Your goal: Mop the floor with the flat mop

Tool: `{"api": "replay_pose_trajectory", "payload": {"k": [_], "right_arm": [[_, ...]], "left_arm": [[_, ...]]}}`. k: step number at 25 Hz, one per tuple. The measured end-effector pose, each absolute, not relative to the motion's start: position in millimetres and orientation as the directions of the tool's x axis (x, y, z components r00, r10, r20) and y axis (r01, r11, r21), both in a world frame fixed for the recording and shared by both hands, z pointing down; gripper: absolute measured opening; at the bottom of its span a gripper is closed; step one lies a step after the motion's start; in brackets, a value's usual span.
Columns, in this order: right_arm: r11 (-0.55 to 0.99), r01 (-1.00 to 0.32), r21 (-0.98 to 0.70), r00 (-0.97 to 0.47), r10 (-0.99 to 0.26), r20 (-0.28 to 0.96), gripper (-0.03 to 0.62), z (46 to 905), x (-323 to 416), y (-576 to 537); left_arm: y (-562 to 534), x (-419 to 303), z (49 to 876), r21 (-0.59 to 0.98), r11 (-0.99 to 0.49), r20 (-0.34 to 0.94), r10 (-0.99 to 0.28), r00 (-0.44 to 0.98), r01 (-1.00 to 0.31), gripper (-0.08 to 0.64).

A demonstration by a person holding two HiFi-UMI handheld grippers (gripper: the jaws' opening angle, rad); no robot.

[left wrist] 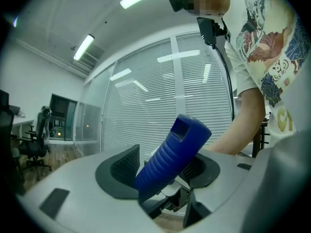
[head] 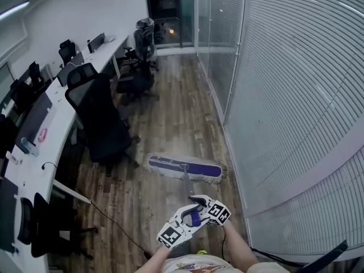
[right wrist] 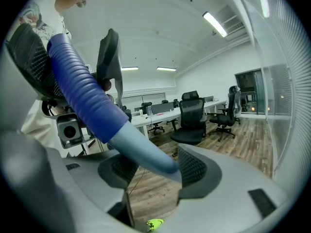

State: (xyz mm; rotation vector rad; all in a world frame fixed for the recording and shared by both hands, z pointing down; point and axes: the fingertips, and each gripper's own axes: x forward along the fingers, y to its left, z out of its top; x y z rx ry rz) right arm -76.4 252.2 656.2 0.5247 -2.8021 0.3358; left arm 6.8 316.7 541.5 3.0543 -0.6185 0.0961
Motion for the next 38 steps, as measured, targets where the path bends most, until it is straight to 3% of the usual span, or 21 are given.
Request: {"api": "replay_pose_trajectory", "payload": {"k": [14, 27, 33, 38], "right_arm": [[0.918, -0.354, -0.177, -0.907, -0.292, 0.303, 0.221, 670.1, -13.3, 396.0], [0.926, -0.335, -0.175, -0.912, -0.272, 0.307, 0.224, 669.9, -6.8, 384.3], [0.941, -0.311, -0.136, -0.889, -0.237, 0.393, 0.231, 693.0, -10.9, 356.5], [0.928, -0.336, -0.163, -0.895, -0.261, 0.361, 0.231, 682.1, -27.1, 289.5]], "left_arm": [[458.9, 71.8, 556.2, -0.014, -0.911, 0.062, -0.411, 0.909, -0.411, 0.227], [446.9, 80.5, 556.2, -0.033, -0.932, 0.054, -0.363, 0.93, -0.362, 0.236], [422.9, 80.0, 581.2, -0.008, -0.958, 0.112, -0.285, 0.952, -0.286, 0.267], [352.5, 60.8, 564.3, 0.011, -0.943, 0.032, -0.333, 0.942, -0.333, 0.267]]}}
